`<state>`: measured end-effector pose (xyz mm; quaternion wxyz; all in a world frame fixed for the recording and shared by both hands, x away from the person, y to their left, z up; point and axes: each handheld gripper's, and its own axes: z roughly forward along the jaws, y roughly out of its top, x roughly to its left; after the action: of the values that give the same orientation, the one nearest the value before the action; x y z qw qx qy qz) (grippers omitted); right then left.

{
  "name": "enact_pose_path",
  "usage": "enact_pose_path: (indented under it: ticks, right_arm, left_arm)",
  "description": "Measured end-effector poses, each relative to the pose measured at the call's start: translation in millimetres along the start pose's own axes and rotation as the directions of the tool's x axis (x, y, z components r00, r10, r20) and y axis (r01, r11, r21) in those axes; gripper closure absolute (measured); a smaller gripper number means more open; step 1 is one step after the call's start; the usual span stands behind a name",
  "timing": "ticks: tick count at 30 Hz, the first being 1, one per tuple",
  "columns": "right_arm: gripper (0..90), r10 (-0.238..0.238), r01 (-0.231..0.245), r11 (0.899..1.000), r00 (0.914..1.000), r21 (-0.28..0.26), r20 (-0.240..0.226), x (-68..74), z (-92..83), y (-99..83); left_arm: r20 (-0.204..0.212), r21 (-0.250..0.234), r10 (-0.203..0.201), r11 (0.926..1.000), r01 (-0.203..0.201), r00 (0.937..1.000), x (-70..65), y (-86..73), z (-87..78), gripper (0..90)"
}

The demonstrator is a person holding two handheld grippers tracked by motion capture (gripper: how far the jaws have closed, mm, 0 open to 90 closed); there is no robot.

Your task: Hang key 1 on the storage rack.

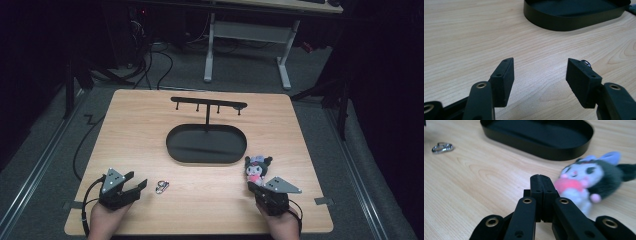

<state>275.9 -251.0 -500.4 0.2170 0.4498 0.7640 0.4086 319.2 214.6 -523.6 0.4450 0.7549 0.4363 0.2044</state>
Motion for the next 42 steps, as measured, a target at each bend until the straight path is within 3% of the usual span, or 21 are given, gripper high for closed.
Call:
enact_pose_path:
  ticks: [5, 22, 34, 40, 42]
  right_arm:
    - [90.0, 0.002, -0.002, 1.0, 0.9998, 0.024, 0.02, -4.3, 2.5, -3.9]
    - [90.0, 0.077, -0.077, 0.997, 0.9908, -0.003, 0.111, -37.4, -12.5, -11.5]
    - [90.0, 0.139, -0.14, 0.99, 0.9736, -0.01, 0.181, -65.0, -21.0, -18.1]
    - [90.0, 0.123, -0.121, 0.992, 0.9763, -0.018, 0.178, -57.5, -33.5, -17.7]
    - [90.0, 0.107, -0.112, 0.994, 0.9794, 0.018, 0.171, -54.5, -39.0, -19.6]
  left_arm:
    - [0.005, 0.004, 0.016, 0.9999, -0.016, 0.9999, -2.0, -0.6, 0.2, 40.2]
    - [0.02, -0.002, 0.025, 0.9997, -0.025, 0.9995, -2.5, -0.1, -0.8, 40.2]
    - [0.028, -0.005, 0.031, 0.9995, -0.031, 0.9991, -3.1, 0.0, -0.3, 40.2]
    - [0.035, -0.009, 0.028, 0.9996, -0.028, 0.999, -4.3, 0.2, -0.7, 40.2]
    - [0.031, -0.011, 0.038, 0.9992, -0.038, 0.9988, -5.3, 1.4, -0.6, 39.9]
